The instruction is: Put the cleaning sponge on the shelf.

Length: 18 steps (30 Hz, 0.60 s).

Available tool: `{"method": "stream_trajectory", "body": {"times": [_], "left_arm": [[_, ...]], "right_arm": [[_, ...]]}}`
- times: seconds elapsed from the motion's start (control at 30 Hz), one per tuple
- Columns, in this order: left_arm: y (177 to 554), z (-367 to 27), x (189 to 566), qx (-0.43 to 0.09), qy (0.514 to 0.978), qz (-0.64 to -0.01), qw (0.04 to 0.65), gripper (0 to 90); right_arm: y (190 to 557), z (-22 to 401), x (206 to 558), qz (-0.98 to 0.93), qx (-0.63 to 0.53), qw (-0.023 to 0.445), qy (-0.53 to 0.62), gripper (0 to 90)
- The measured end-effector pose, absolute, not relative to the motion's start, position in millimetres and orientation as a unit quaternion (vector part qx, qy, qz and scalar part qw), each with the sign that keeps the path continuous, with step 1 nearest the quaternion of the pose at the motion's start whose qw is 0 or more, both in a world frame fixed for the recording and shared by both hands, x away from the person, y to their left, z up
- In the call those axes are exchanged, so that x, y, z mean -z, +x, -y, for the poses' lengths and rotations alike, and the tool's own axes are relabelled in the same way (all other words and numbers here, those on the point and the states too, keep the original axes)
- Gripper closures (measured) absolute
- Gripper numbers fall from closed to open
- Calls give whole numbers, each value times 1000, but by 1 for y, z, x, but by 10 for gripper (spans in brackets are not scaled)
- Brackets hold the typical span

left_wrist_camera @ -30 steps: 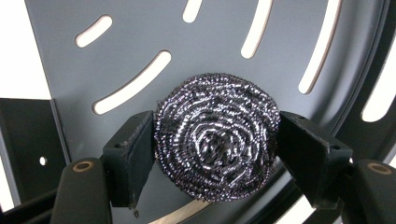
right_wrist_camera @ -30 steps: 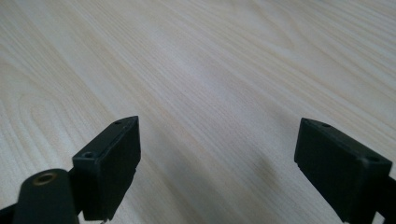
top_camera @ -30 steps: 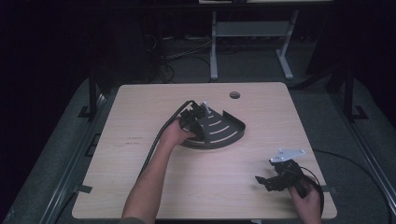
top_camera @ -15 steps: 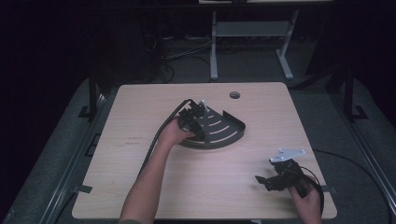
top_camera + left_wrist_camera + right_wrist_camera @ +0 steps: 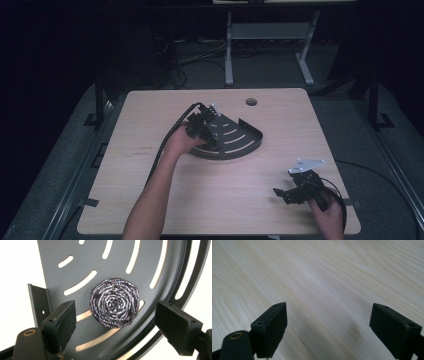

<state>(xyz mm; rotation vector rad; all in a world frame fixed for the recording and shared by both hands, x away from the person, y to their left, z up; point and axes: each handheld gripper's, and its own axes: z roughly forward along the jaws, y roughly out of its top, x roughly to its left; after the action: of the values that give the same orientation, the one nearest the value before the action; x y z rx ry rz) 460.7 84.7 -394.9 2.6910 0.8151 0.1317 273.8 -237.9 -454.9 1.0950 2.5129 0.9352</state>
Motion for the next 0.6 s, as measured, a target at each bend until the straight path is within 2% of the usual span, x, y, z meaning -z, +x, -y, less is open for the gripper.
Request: {"method": "stream_trajectory", "body": {"times": [0.6], "left_arm": [[449,-99,385,-46,940,-288,175,177]], "right_arm": [[275,238,455,-862,-313,126,377,141]]}}
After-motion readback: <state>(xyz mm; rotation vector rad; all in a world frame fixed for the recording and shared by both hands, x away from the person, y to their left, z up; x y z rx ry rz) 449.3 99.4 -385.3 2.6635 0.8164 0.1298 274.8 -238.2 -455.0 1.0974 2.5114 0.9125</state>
